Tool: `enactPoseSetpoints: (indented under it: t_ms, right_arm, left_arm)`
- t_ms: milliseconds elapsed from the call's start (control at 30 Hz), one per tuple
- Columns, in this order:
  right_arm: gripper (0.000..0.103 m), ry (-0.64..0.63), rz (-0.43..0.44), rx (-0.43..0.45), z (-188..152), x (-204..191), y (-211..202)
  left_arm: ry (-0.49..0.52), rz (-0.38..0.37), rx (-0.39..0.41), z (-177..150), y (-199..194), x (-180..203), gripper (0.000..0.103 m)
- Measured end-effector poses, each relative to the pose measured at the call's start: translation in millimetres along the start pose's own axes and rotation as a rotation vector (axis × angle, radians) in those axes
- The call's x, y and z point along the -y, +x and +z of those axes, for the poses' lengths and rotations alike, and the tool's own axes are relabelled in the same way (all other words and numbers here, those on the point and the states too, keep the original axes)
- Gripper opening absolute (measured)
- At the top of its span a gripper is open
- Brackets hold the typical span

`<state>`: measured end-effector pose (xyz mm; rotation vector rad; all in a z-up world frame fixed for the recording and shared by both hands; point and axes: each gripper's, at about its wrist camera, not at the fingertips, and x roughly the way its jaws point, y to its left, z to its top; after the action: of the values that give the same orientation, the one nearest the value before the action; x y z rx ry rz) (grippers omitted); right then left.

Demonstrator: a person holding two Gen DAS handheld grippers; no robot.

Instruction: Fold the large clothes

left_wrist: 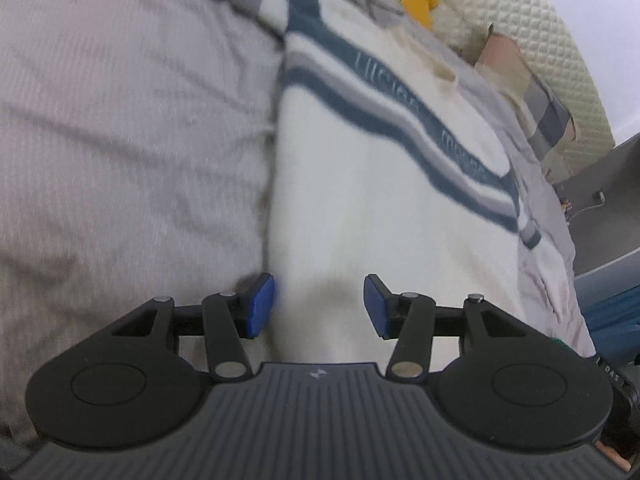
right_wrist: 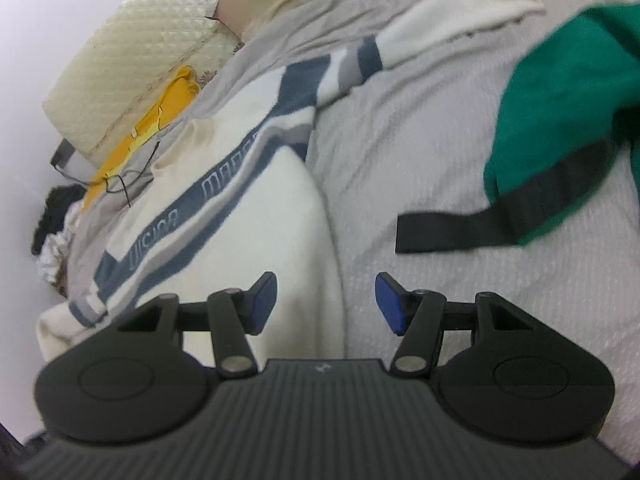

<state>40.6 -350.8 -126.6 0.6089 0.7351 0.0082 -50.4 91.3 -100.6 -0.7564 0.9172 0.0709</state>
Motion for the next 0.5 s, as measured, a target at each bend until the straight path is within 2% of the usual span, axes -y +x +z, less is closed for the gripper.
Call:
enactPoseSetpoints:
  t_ms: [100,167,233,267,300,433,500]
  right_arm:
    - [0.058,0.035,0.003,0.011,0.4,6.9,1.9]
    - [0.058,0.040,-0.007,0.012,0.1,9.5,4.7]
    - [0.058,0.060,0.006,-0.012,-0.3,13.1,9.6]
    - [0.058,0.071,0.018,-0.024,-0.3,14.5,11.6]
    - [0.058,0.082,0.031,-0.034,-0.6,15.5,13.4]
    - [0.058,0.107,0.049,-0.036,0.3,20.1,12.1]
    - [0.058,0.127,0.064,-0.042,0.4,23.1,12.4]
  left_arm:
    - [-0.080,-0.039,-0.104,-9.7,7.3,-9.3,0.054]
    - [-0.061,-0.046,-0.111,-11.5,6.8,-6.1,0.054]
    - [-0.036,-0.041,-0.117,-10.4,8.3,-0.3,0.038]
    - [-0.026,-0.034,-0.117,-9.8,8.1,2.1,0.024]
    - [-0.026,-0.041,-0.110,-8.6,7.0,4.2,0.018]
    - [-0.052,-0.100,-0.029,9.1,-13.8,3.2,0.014]
    - [-0.062,-0.117,0.044,22.3,-28.7,2.4,0.012]
